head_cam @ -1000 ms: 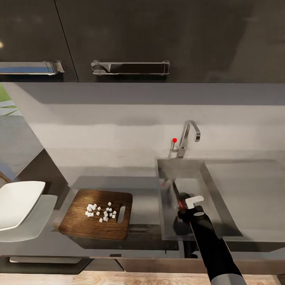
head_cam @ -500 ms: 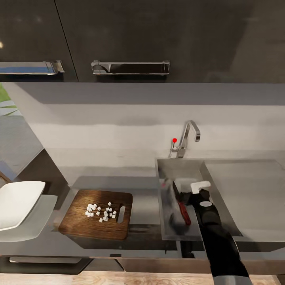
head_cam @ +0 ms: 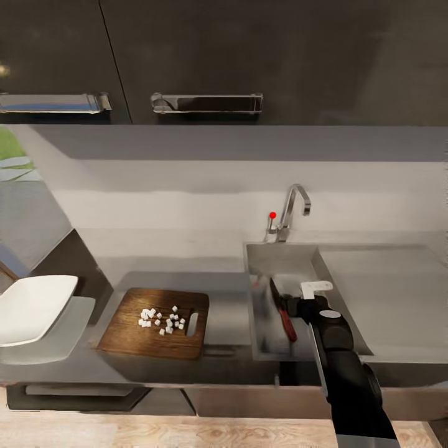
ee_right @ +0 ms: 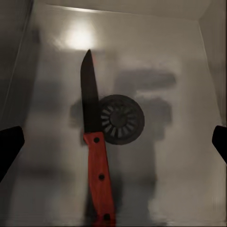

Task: In the kitchen, take the Vidalia onion out of the sink, dice it on the chopping board with the paring knife, put the diced onion into the bowl on the countertop, then place both the paring knife and the chopping board into the sink.

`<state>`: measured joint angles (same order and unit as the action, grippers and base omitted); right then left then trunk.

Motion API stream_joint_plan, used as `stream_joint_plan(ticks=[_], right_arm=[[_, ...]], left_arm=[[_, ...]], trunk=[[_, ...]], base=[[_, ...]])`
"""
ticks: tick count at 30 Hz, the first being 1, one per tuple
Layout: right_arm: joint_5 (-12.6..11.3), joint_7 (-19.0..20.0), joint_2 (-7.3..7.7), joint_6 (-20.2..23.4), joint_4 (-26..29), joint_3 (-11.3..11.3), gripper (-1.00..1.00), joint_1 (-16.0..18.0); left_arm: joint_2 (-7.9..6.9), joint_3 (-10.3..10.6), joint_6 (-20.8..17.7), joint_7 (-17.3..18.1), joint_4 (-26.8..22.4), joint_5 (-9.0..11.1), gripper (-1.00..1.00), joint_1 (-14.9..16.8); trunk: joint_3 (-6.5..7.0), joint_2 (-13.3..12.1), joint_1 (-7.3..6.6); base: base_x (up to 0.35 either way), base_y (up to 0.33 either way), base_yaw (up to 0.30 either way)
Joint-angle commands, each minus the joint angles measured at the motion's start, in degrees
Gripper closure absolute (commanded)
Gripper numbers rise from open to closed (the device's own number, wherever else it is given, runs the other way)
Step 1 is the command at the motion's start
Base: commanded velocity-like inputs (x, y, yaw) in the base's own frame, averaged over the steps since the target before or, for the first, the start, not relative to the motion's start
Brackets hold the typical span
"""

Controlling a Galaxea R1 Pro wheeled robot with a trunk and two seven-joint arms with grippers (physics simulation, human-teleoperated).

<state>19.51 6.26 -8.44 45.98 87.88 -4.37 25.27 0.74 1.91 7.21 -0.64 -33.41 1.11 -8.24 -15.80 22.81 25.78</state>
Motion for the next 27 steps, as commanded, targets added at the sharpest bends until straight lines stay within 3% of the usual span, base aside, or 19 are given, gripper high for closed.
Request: stream_joint_plan(ticks=[1,14,27], right_arm=[[0.6,0.6,-0.07,0.3,0.1,-0.1,-1.0,0.0],[0.5,0.6,-0.15,0.4,0.1,-0.1,-1.0,0.0],[0.5,0.6,-0.11,0.5,0.1,-0.1,-1.0,0.0]], left_arm=[[-0.03,0.1,0.1,-0.1,-0.1,0.1,-1.0,0.0],[0.01,0.1,0.1,-0.1,0.0,0.1,-1.0,0.0],[0.02,0.1,0.1,-0.1,0.0,0.1,-1.0,0.0]], trunk=[[-0.1,0.1,0.0],[-0.1,0.1,0.0],[-0.1,0.1,0.0]], base=[[-0.304,0.0,0.0],[-0.304,0.068,0.0],[-0.031,0.247,0.0]])
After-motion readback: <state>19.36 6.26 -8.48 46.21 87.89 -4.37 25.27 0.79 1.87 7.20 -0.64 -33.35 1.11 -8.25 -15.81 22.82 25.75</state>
